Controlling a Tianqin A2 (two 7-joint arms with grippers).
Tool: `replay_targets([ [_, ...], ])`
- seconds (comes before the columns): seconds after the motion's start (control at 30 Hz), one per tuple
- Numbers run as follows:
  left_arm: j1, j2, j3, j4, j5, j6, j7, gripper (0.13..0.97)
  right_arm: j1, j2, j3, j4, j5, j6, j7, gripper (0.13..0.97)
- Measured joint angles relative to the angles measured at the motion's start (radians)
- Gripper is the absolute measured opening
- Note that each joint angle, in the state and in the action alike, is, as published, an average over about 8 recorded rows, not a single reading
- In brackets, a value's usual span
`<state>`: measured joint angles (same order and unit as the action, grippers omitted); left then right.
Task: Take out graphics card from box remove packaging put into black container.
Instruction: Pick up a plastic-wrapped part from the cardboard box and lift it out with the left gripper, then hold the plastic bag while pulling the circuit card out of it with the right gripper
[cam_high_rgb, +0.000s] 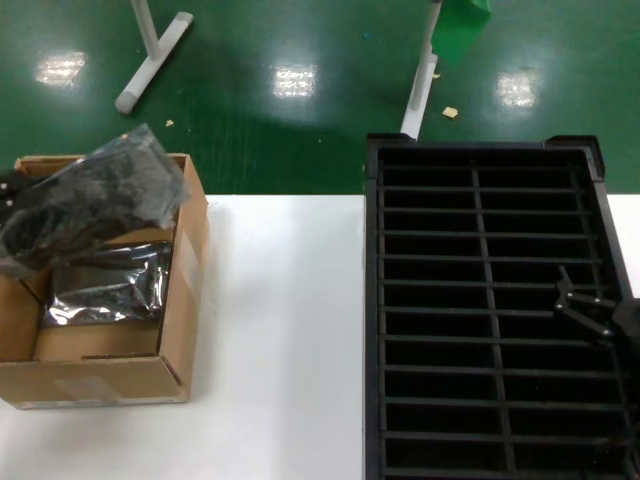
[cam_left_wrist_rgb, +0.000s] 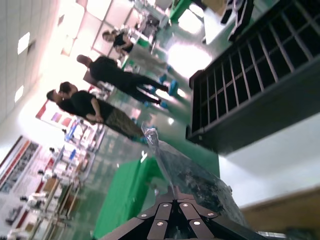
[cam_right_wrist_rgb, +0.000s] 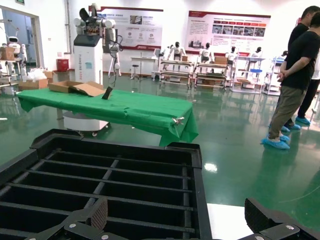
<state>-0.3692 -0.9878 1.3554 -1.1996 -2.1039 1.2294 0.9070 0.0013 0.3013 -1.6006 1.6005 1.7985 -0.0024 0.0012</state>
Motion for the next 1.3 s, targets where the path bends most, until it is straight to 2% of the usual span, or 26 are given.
replay_targets([
  [0.17,0.027,0.006,-0.02,-0.074,-0.018,0.012,-0.023,0.142,0.0,0.0,0.0,0.0,0.0,0.0,0.0,0.966],
  [0.37,0.08,0.031,-0.032,-0.194,-0.026,0.004,-0.056,0.142,0.0,0.0,0.0,0.0,0.0,0.0,0.0,0.966],
  [0.53,0.11,0.055,-0.011,-0.297,-0.014,-0.022,-0.093,0.142,0.0,0.002,0.001,0.001,0.002,-0.004,0.001,0.964],
  [0.7,0.118,0.079,0.034,-0.387,0.006,-0.054,-0.139,0.142,-0.004,0.023,0.007,0.006,0.02,-0.053,0.009,0.963],
  [1.0,0.109,0.107,0.107,-0.468,0.028,-0.072,-0.186,0.142,-0.008,0.092,0.048,-0.001,0.128,-0.338,-0.041,0.905],
  [1.3,0.092,0.117,0.145,-0.472,0.031,-0.048,-0.177,0.142,0.039,0.178,0.054,-0.098,0.247,-0.684,-0.134,0.776],
])
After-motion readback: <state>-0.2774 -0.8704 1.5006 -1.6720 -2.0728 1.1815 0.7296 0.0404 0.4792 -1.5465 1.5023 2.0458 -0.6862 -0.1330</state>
